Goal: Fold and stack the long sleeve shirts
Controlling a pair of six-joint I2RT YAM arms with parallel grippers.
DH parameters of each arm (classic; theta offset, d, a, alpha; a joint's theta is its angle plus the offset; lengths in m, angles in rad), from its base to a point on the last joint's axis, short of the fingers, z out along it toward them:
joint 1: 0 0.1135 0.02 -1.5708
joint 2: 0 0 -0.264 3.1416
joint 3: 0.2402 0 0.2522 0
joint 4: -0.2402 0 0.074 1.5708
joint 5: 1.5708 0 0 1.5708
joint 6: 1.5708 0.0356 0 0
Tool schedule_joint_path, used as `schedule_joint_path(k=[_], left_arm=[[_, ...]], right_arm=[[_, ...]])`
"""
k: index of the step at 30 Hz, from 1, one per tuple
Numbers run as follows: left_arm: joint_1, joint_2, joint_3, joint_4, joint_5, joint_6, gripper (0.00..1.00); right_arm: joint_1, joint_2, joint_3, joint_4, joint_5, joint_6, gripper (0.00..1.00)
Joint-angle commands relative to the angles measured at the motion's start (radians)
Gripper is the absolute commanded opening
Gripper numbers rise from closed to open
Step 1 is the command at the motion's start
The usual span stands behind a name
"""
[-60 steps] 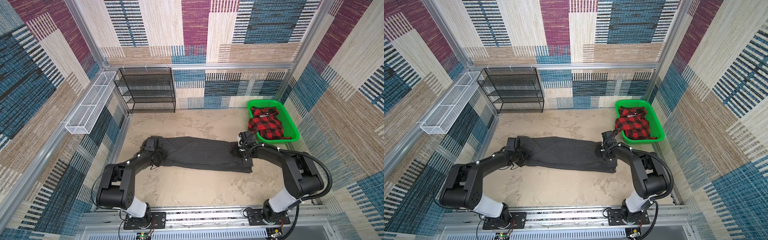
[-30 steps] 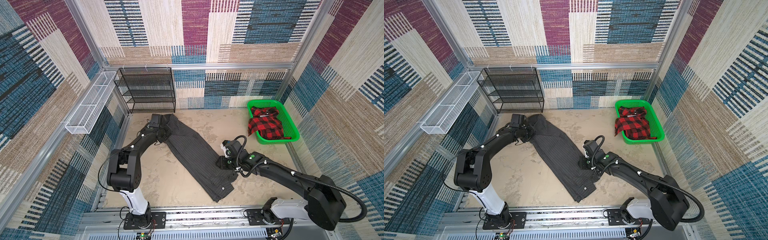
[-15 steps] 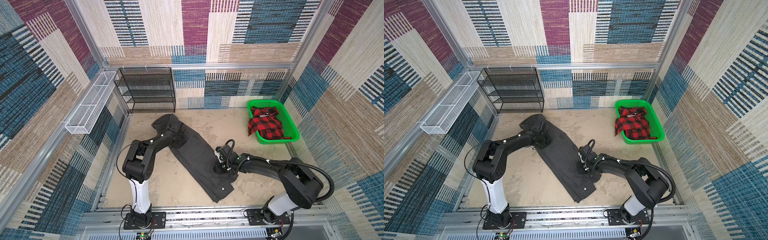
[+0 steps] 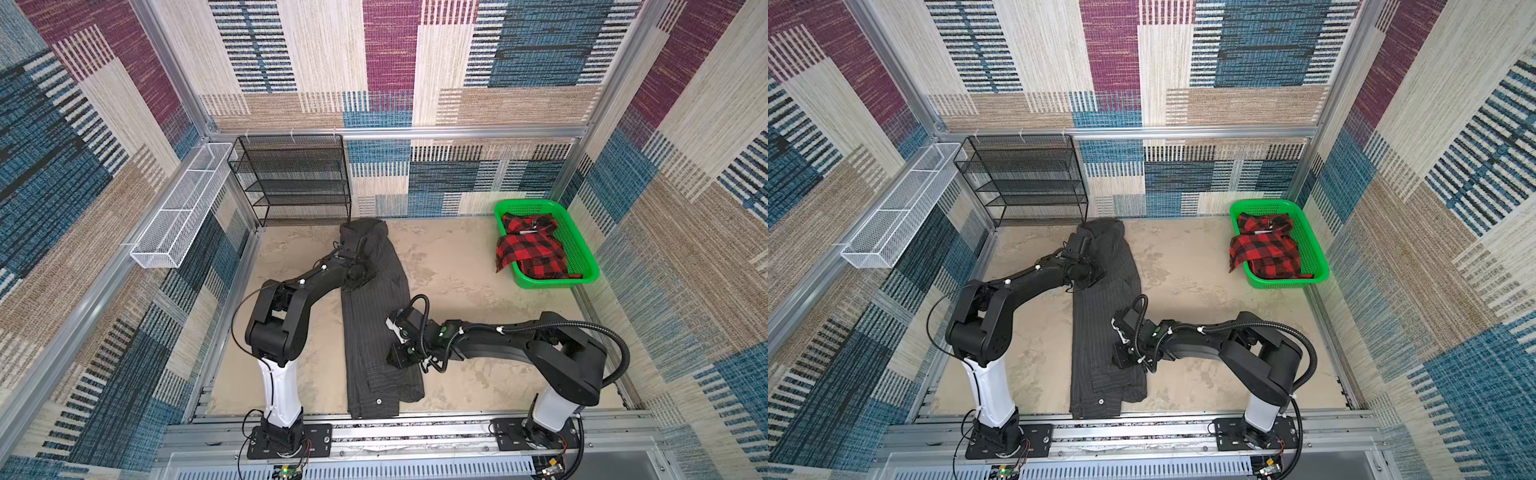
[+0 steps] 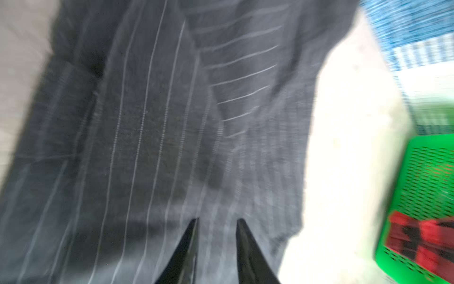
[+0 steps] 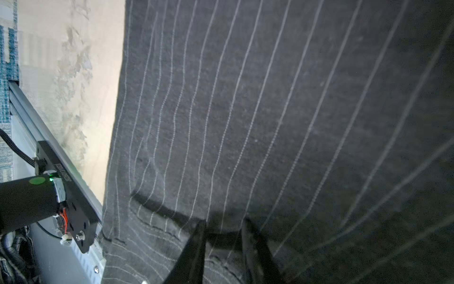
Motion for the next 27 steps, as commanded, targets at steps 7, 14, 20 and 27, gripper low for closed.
schedule_joint_path(k=[7, 14, 20, 27], left_arm=[[0.008, -0.415, -0.21, -0.214, 0.081, 0.112, 0.49], [0.003, -0.836, -0.596, -0.304, 0.23, 0.028, 0.75], [-0.018, -1.085, -0.835, -0.346, 0.304, -0.041, 0.87], [-0.058, -1.184, -0.964, -0.344, 0.331, -0.076, 0.87]], right_arm=[[-0.015, -0.232, 0.009, -0.123, 0.031, -0.024, 0.55], [-0.03, -0.425, -0.229, -0.064, -0.125, 0.1, 0.72], [-0.029, -0.469, -0.385, 0.09, -0.196, 0.205, 0.77], [-0.029, -0.416, -0.484, 0.264, -0.234, 0.293, 0.77]])
